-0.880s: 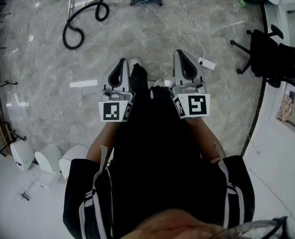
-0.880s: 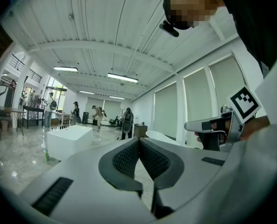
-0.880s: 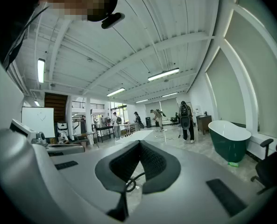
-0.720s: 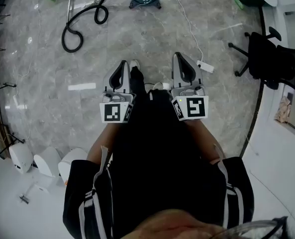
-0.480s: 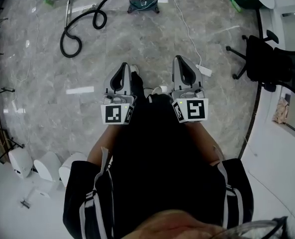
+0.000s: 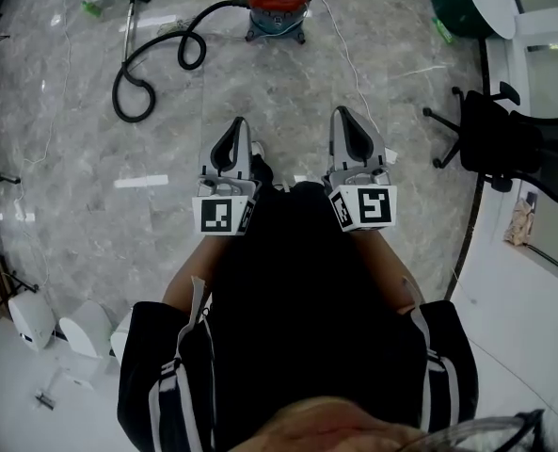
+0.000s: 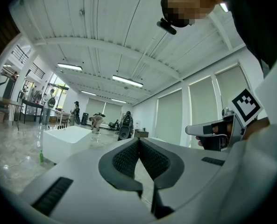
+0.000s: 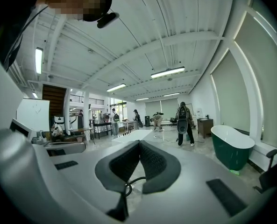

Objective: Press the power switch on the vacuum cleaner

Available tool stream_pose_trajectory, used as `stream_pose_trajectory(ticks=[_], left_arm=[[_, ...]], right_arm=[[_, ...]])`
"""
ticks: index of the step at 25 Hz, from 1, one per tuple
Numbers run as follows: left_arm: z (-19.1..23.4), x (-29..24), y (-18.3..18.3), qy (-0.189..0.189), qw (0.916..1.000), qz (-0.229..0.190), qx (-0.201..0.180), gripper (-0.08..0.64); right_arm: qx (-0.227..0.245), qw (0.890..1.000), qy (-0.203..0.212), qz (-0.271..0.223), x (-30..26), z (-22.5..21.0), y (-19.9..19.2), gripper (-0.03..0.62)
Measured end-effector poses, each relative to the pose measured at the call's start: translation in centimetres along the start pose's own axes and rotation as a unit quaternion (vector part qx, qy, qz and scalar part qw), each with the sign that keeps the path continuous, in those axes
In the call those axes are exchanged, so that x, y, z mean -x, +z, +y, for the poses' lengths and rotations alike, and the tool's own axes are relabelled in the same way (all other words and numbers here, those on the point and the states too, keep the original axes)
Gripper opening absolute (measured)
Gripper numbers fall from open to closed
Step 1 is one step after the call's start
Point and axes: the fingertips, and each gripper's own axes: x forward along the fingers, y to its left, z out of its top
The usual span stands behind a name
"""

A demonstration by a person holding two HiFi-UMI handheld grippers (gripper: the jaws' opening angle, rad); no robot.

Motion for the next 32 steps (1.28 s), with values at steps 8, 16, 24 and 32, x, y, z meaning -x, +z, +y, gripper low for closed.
stream_pose_trajectory(ticks=[8,16,24,32], left_arm=[[5.3,-1.4,2.0,-0.017,0.9998,-0.014,0.003,0.018],[8.9,-2.8,2.3,0.000,0.9998,-0.011,0.016,0.018],[11.5,-6.2,1.3,0.023,0.9995,0.004,0.021,0.018],[14.5,-15.2,0.6,0.038,0.9992,0.012,0.007,0.018]], right_arm=[[0.006,1.000,0.005,0.001,-5.9,4.3,0.5,0.017],[0.004,1.000,0.009,-0.002,-10.4,5.0,1.2,0.017],[0.021,0.999,0.037,0.005,-15.6,4.5,0.9,0.017],[0.016,0.997,0.071,0.012,-24.5,0.4,0.7,0.017]])
